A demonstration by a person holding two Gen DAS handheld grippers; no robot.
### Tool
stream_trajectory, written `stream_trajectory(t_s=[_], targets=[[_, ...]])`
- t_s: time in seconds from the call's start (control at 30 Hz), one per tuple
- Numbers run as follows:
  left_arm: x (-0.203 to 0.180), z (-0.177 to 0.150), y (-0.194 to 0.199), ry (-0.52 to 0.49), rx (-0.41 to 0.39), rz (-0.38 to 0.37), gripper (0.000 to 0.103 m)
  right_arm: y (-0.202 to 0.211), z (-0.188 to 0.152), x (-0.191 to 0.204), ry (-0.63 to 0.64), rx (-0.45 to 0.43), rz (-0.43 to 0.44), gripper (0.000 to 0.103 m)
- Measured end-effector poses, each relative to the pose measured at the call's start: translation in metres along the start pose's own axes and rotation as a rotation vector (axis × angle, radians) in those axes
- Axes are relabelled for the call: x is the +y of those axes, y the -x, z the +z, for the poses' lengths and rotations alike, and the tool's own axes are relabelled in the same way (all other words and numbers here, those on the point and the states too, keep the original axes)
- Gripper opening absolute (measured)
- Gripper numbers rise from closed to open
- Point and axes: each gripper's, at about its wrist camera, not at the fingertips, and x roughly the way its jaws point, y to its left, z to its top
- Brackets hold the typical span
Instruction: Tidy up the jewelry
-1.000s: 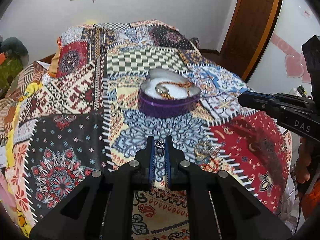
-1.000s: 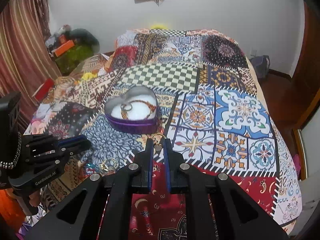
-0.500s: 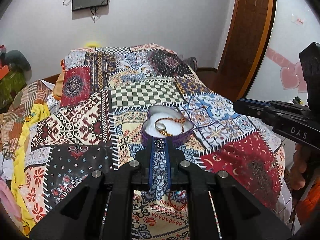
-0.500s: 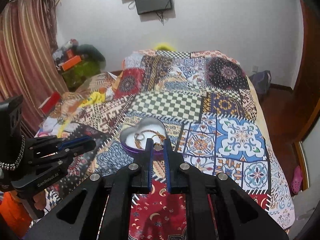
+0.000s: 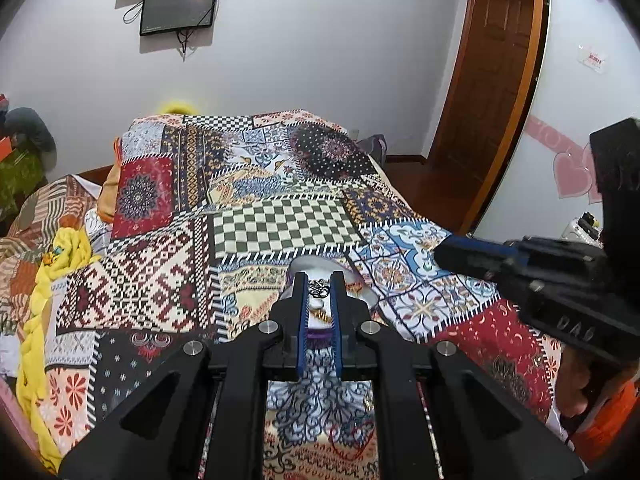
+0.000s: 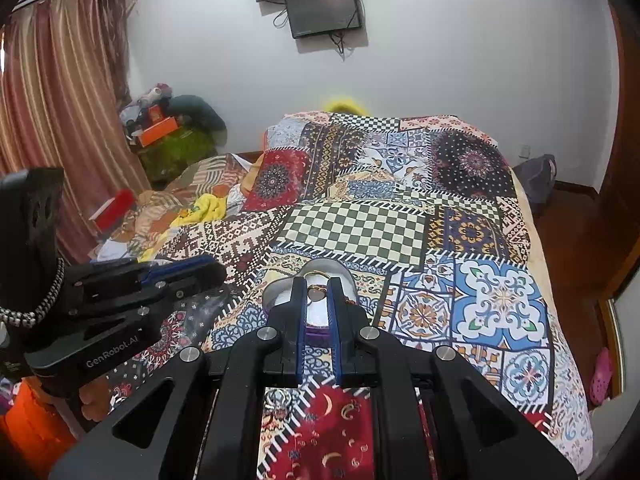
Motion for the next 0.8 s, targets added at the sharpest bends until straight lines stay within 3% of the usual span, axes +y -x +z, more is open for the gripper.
stream_trajectory(t_s=[0.27,0.8], targets=[[0.004,0.007,-0.021,0.004,0.009,-0.011,0.009,-0.032,-0.002,-0.004,0.001,0.057,0.006,0.009],[0.018,-0.008,-0.077,0.019,0.15,-0.042,0.009,-0.077,-0.004,-0.011,-0.005,0.169,0.033,0.009]])
